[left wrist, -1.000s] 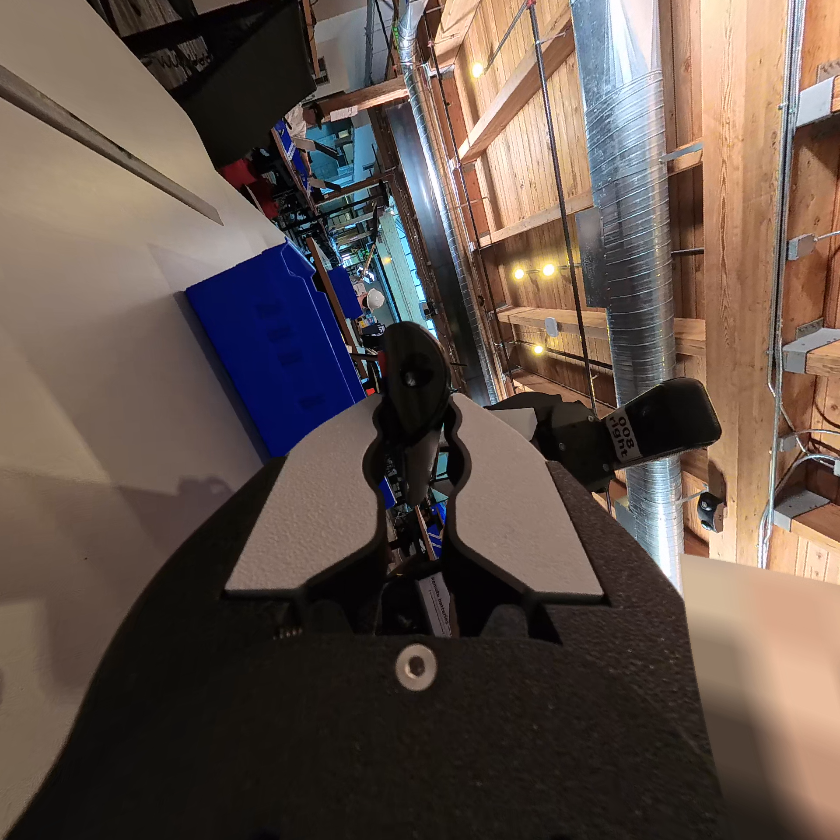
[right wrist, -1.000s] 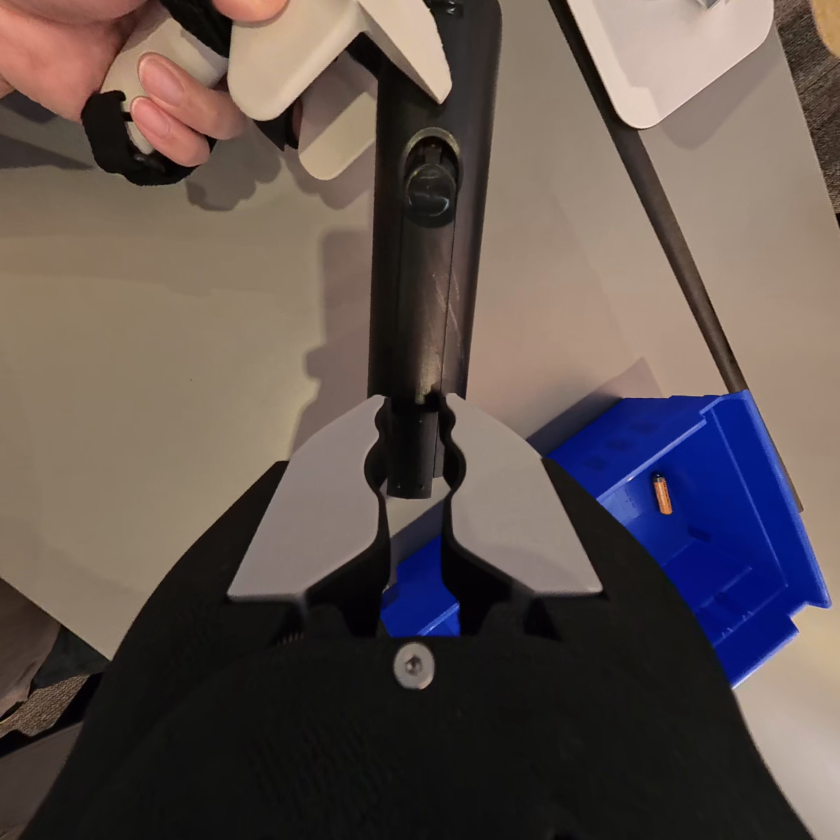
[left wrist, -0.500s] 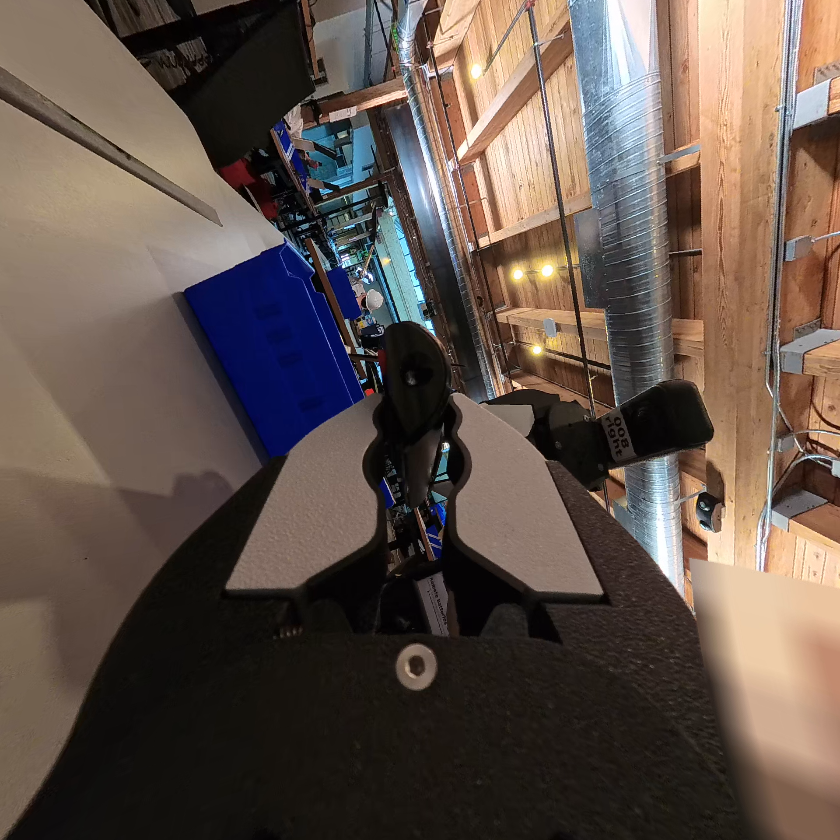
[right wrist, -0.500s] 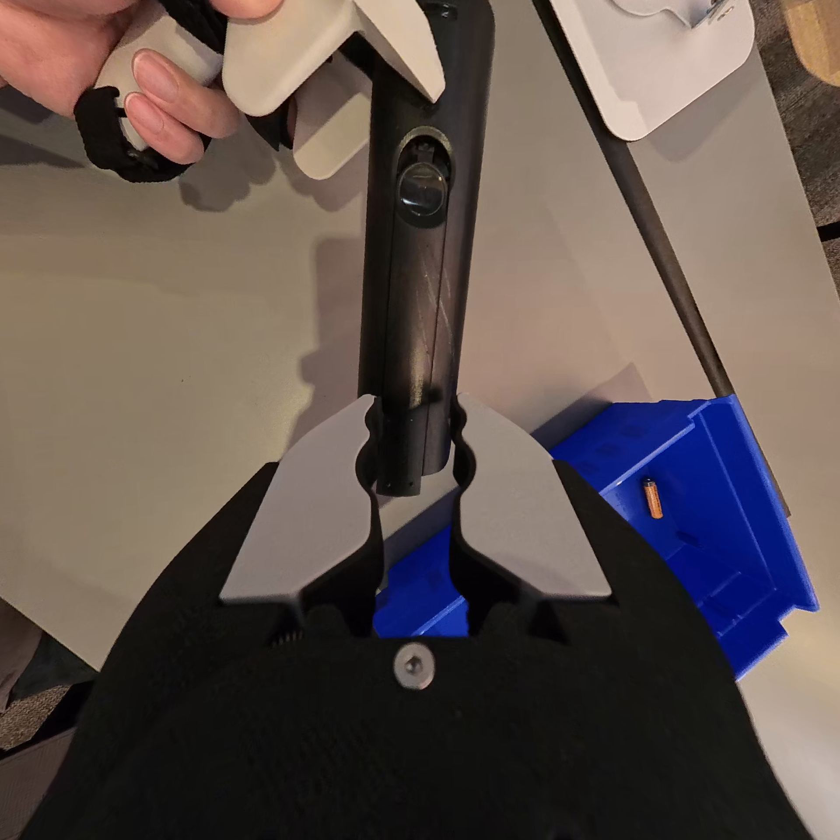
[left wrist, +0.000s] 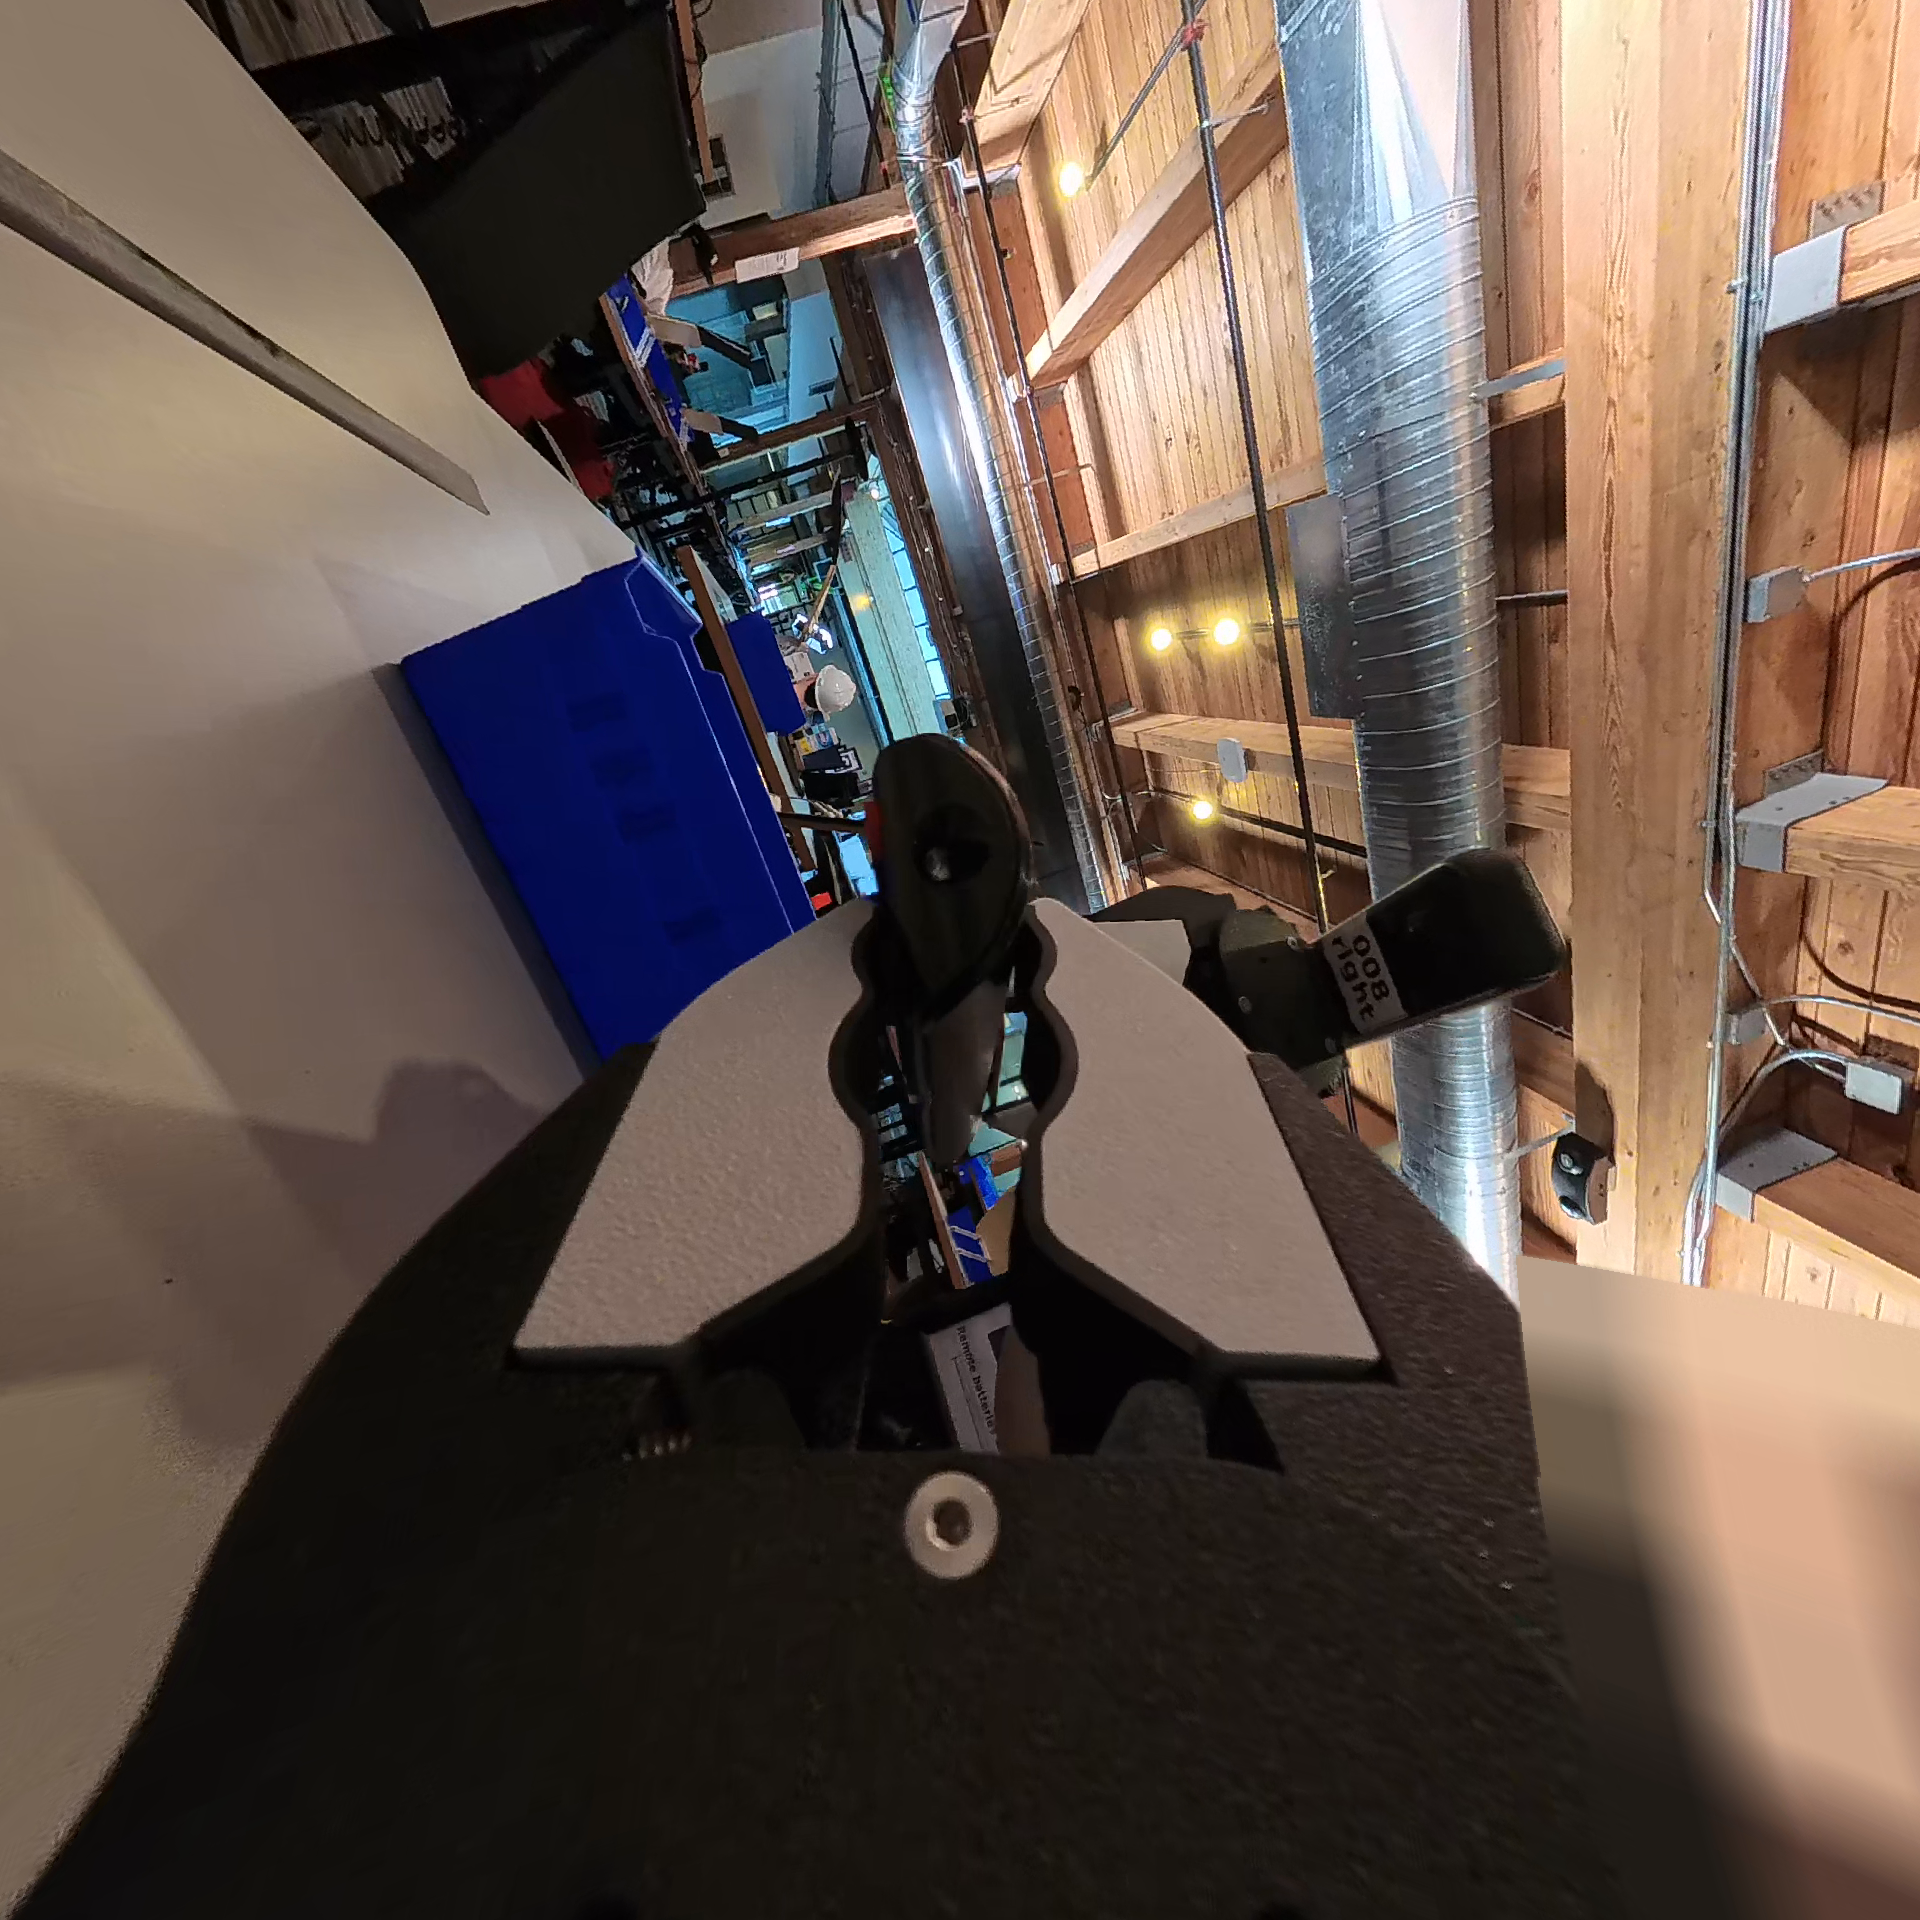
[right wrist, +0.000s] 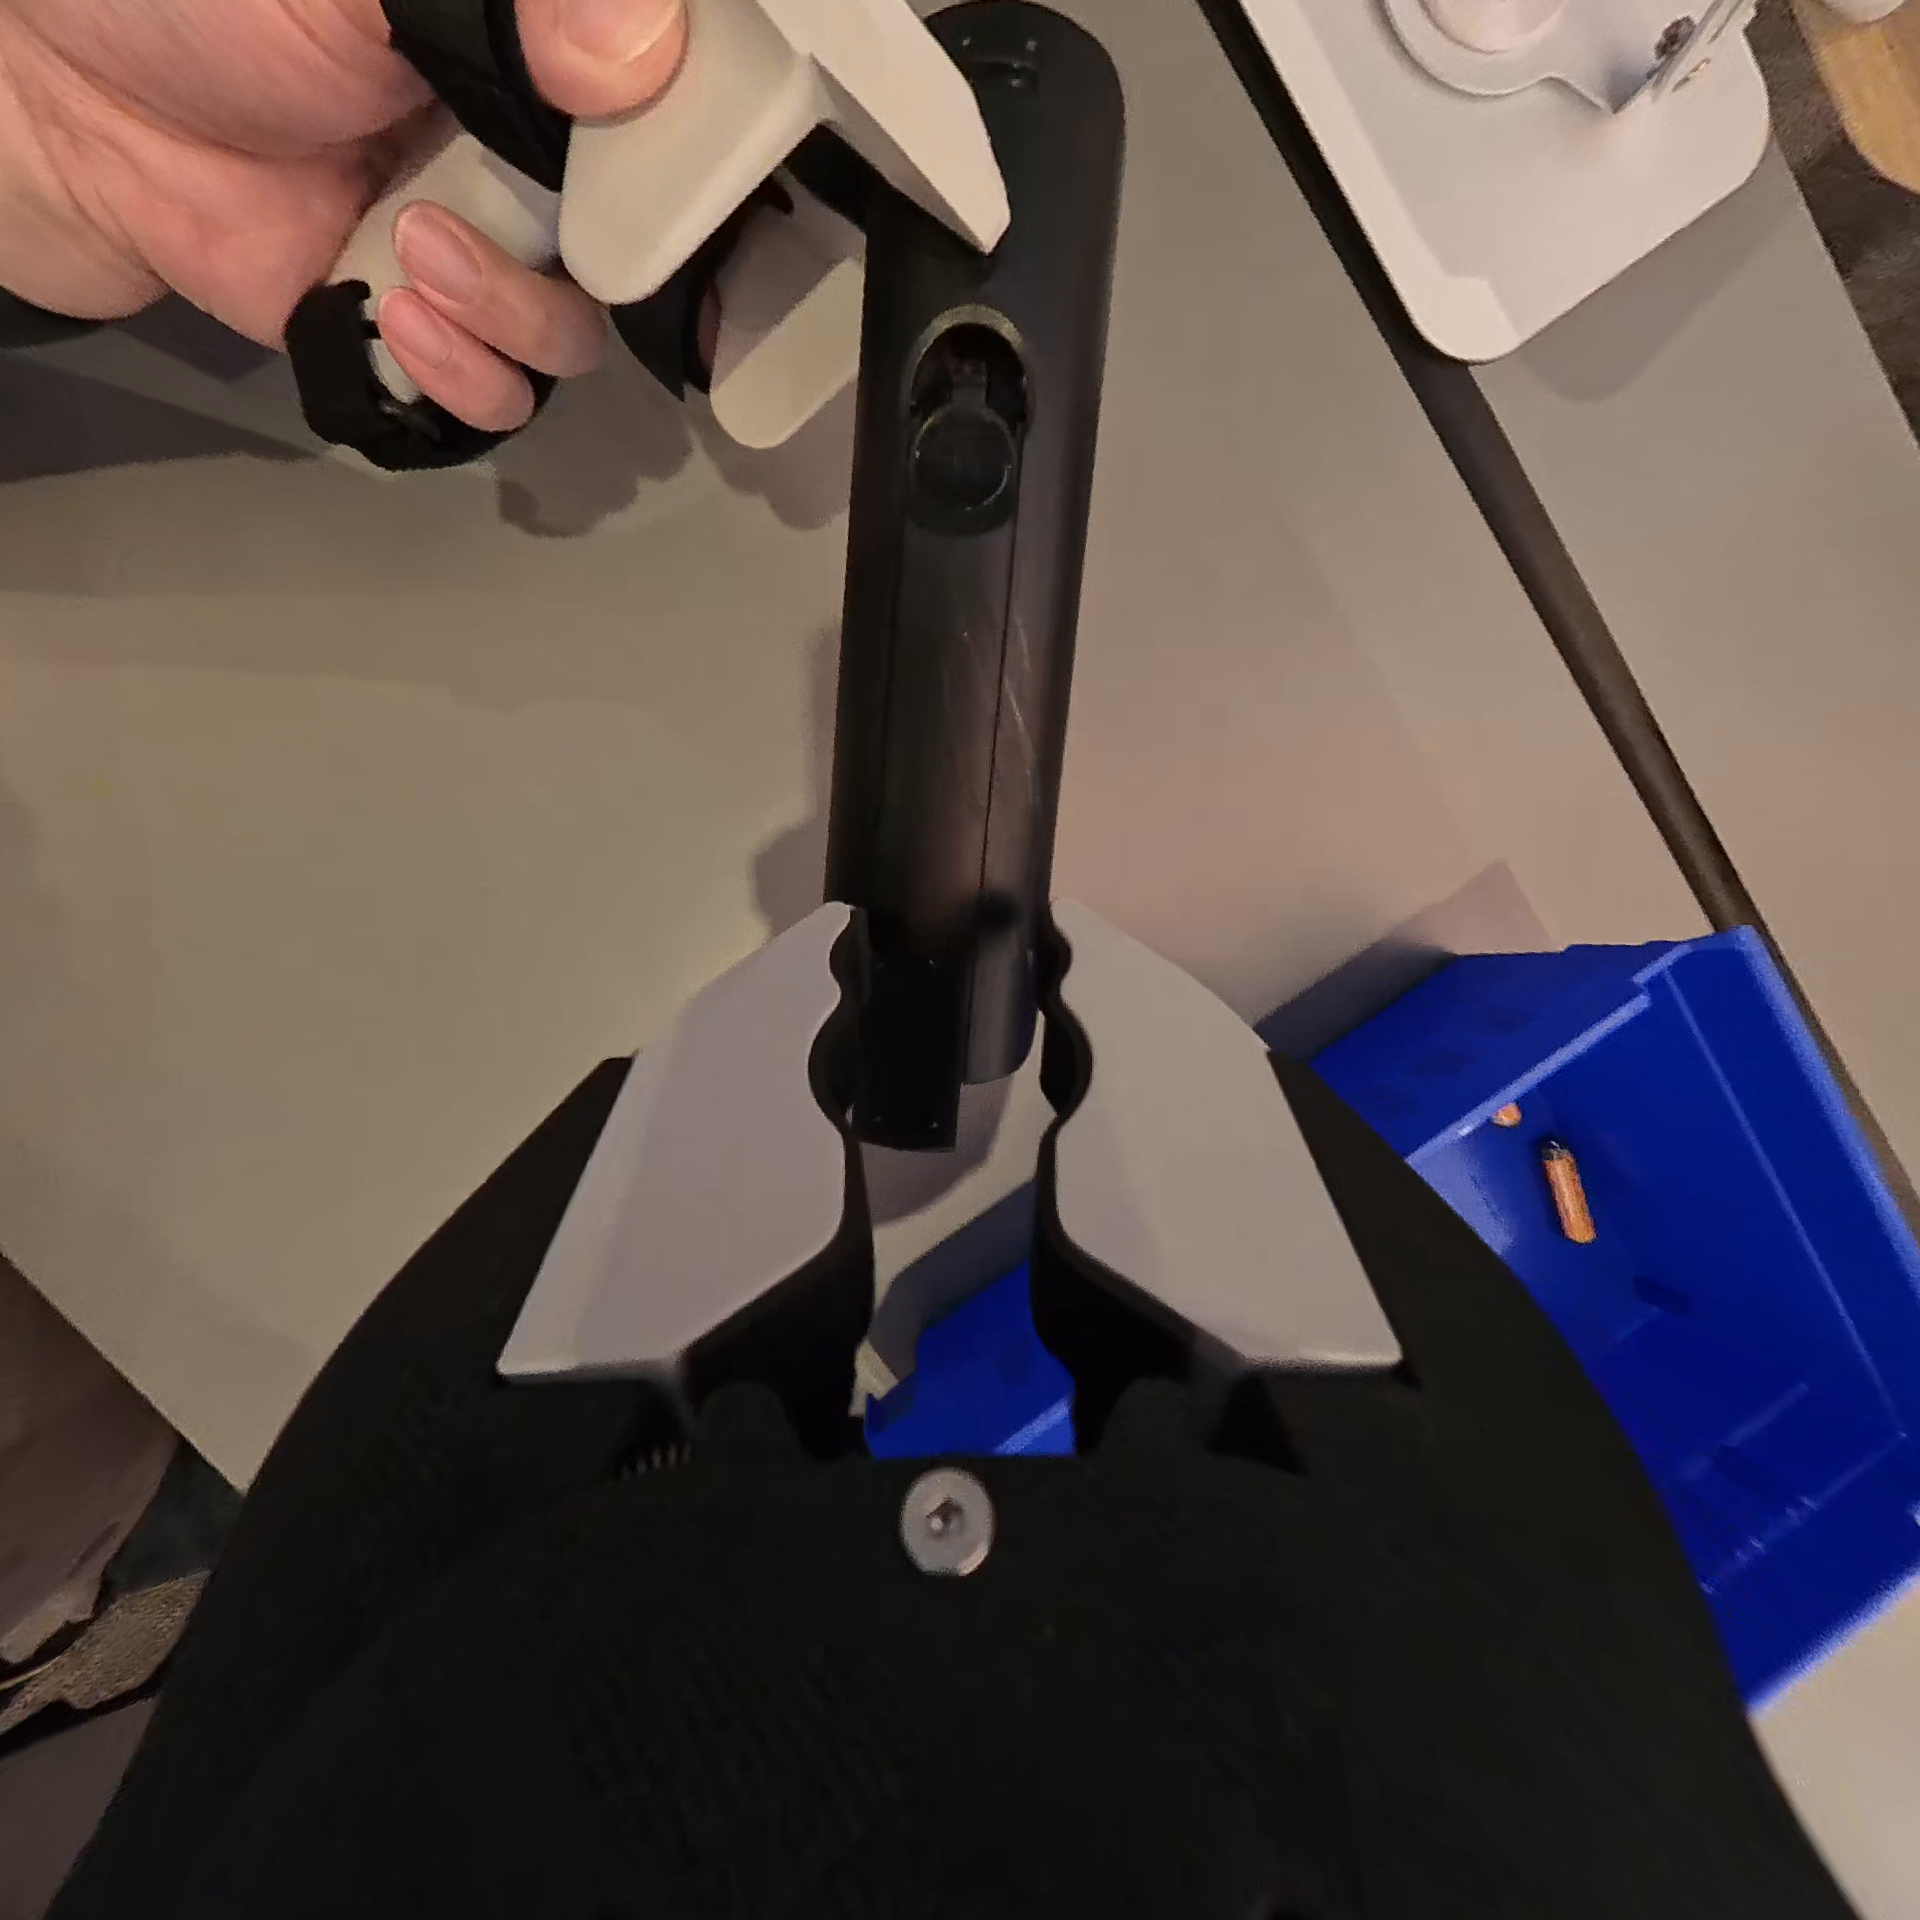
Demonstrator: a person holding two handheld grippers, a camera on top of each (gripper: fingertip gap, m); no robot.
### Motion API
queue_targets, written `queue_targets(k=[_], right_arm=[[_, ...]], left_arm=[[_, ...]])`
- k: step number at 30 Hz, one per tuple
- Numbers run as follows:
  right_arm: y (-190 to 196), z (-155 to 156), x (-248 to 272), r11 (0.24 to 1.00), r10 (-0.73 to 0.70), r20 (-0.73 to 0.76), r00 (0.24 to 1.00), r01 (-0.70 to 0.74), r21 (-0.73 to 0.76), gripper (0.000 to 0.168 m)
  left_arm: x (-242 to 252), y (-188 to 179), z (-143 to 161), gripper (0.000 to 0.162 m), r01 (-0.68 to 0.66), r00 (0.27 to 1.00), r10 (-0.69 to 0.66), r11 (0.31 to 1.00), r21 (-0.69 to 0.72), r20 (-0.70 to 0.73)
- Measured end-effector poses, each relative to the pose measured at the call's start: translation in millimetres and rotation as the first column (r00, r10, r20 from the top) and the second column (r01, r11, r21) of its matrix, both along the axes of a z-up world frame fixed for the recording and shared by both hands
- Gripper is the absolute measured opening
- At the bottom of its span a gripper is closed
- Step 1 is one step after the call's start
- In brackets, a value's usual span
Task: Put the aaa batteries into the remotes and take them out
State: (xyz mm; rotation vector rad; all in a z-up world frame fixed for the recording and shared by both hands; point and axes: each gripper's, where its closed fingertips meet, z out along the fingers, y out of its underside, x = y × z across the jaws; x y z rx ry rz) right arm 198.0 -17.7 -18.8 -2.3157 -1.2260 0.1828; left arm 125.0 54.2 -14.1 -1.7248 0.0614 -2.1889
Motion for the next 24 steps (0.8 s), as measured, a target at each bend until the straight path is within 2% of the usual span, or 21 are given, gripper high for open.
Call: queue_targets(k=[4, 8, 11, 13, 16, 18, 20, 22, 24], right_arm=[[-0.5, 7.2, -7.0, 1.000, 0.012, -0.111, 0.994, -0.013, -0.007, 0.032], [4.0, 21.0, -8.7, 0.998, 0.011, -0.180, 0.984, 0.000, 0.061, 0.032], [5.2, 49.7, -6.6, 0.981, -0.045, -0.354, 0.934, 0.108, 0.162, 0.033], [2.0, 66.7, 3.3, 0.950, -0.114, -0.521, 0.846, 0.246, 0.192, 0.032], [-13.5, 72.3, 18.6, 0.909, -0.190, -0.753, 0.630, 0.402, 0.107, 0.031], [-26.4, 68.5, 23.7, 0.902, -0.219, -0.859, 0.462, 0.432, 0.003, 0.031], [-37.2, 63.6, 23.0, 0.912, -0.227, -0.918, 0.325, 0.402, -0.083, 0.030], [-41.9, 54.4, 21.2, 0.920, -0.245, -0.933, 0.263, 0.367, -0.138, 0.025], [-42.1, 45.6, 19.8, 0.921, -0.273, -0.932, 0.237, 0.343, -0.182, 0.025]], left_arm=[[0.0, 0.1, 0.0, 0.022, 0.000, 1.000, 0.000, 1.000, -0.005, 0.005], [-0.5, 0.4, 0.0, 0.022, 0.000, 1.000, 0.000, 1.000, -0.006, 0.006], [-4.4, 2.4, 3.8, 0.022, -0.011, 1.000, 0.011, 1.000, 0.002, 0.012], [-8.6, 3.9, 8.6, 0.022, -0.019, 1.000, 0.018, 1.000, 0.016, 0.016], [-15.3, 5.5, 17.8, 0.022, -0.033, 0.999, 0.032, 0.999, 0.042, 0.025], [-19.1, 4.5, 25.7, 0.022, -0.035, 0.999, 0.033, 0.998, 0.061, 0.037], [-21.4, 2.4, 32.8, 0.022, -0.034, 0.998, 0.031, 0.996, 0.079, 0.047], [-20.8, -2.5, 38.3, 0.022, -0.013, 0.999, 0.008, 0.995, 0.099, 0.052], [-20.2, -5.1, 41.8, 0.022, -0.010, 0.998, 0.004, 0.994, 0.107, 0.057]])
